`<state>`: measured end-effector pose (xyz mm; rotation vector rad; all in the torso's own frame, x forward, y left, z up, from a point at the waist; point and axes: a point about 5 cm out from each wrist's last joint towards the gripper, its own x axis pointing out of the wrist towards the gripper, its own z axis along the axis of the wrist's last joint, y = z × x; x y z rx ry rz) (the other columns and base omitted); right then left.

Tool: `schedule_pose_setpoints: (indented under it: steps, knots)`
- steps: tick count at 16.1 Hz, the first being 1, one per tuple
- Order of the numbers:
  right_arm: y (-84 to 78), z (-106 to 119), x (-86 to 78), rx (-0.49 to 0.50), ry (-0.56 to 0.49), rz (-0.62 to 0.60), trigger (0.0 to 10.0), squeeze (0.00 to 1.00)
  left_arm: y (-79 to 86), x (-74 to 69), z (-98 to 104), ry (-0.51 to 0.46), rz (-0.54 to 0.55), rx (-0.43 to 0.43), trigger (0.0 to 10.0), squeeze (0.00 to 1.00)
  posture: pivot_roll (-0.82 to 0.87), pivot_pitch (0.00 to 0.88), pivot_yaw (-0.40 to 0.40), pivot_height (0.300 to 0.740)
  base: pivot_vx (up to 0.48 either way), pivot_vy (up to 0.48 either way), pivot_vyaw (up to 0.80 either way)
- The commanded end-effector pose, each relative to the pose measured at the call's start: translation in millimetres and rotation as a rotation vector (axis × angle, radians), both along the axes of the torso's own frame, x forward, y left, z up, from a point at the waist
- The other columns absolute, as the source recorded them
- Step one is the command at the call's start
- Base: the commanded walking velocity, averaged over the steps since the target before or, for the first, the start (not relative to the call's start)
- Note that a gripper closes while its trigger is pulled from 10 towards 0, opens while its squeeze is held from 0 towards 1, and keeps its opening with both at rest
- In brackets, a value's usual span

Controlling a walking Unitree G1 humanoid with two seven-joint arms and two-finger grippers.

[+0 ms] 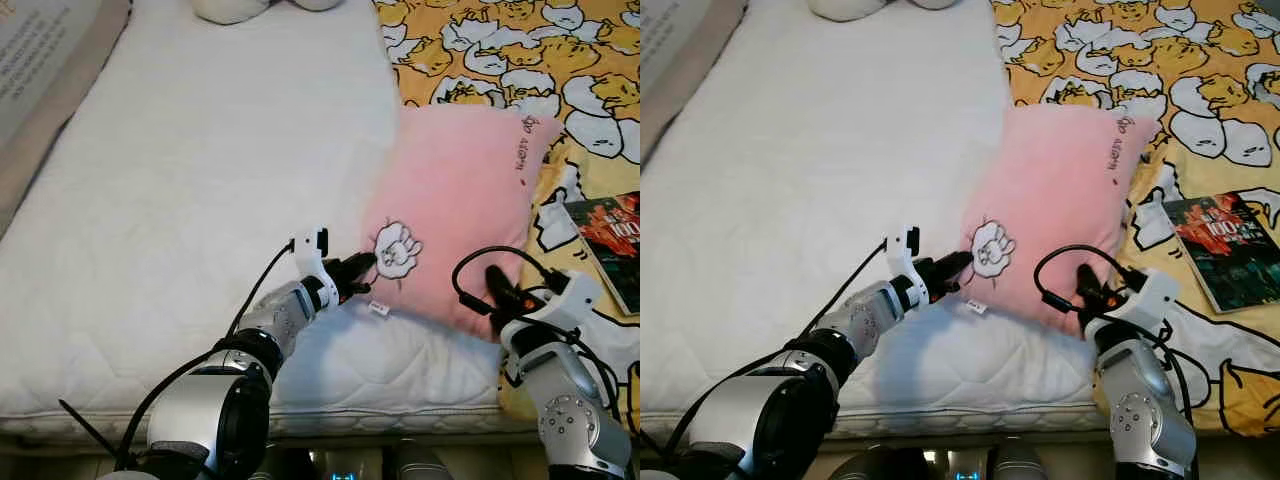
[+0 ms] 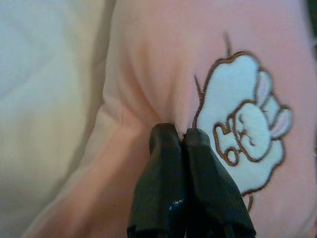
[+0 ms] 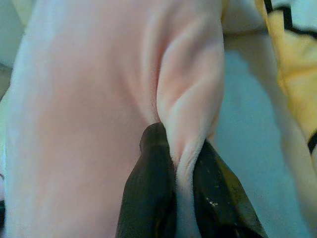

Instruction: Clean up the room

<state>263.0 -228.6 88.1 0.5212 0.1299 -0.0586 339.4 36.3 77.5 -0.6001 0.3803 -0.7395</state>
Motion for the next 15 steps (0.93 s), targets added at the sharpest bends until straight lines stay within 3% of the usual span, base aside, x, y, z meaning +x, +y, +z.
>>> schedule_pose_setpoints:
  steps: [1, 3, 6, 8, 10, 12, 15]
  knots:
    - [0.1, 8.6, 3.8, -0.029, -0.038, 0.0, 0.0, 0.0, -13.9, -8.7, -3.6, -0.003, -0.046, -0.033, 0.0, 0.0, -0.24, 0.038, 0.11, 0.74, 0.0, 0.0, 0.0]
    - [-0.8, 21.9, 12.7, -0.05, -0.093, -0.002, 0.0, 0.0, -7.2, -0.4, 7.4, -0.046, -0.03, -0.058, 0.0, 0.0, -0.22, 0.0, 0.116, 0.74, 0.0, 0.0, 0.0]
    - [-6.2, 59.4, 32.1, -0.105, -0.229, -0.012, 0.0, 0.0, 6.2, 19.6, 41.8, -0.19, -0.011, -0.082, 0.0, 0.0, -0.2, 0.0, 0.122, 0.74, 0.0, 0.0, 0.0]
    - [-8.4, 72.8, 39.7, -0.14, -0.259, -0.029, 0.0, 0.0, 12.7, 25.6, 53.5, -0.258, -0.003, -0.039, 0.0, 0.0, -0.18, 0.0, 0.126, 0.74, 0.0, 0.0, 0.0]
    - [-15.6, 96.1, 46.0, -0.213, -0.319, -0.071, 0.0, 0.0, 32.1, 35.5, 75.5, -0.416, 0.067, 0.07, 0.0, 0.0, -0.17, 0.0, 0.119, 0.74, 0.0, 0.0, 0.0]
    - [-16.1, 94.1, 46.9, -0.223, -0.314, -0.065, 0.0, 0.0, 43.8, 38.7, 82.6, -0.457, 0.109, 0.096, 0.0, 0.0, -0.16, 0.0, 0.106, 0.74, 0.0, 0.0, 0.39]
    - [-11.8, 72.7, 44.6, -0.251, -0.253, -0.042, 0.0, 0.0, 49.7, 38.6, 80.7, -0.457, 0.159, 0.094, 0.0, 0.0, -0.15, 0.0, 0.098, 0.74, 0.0, 0.402, 0.67]
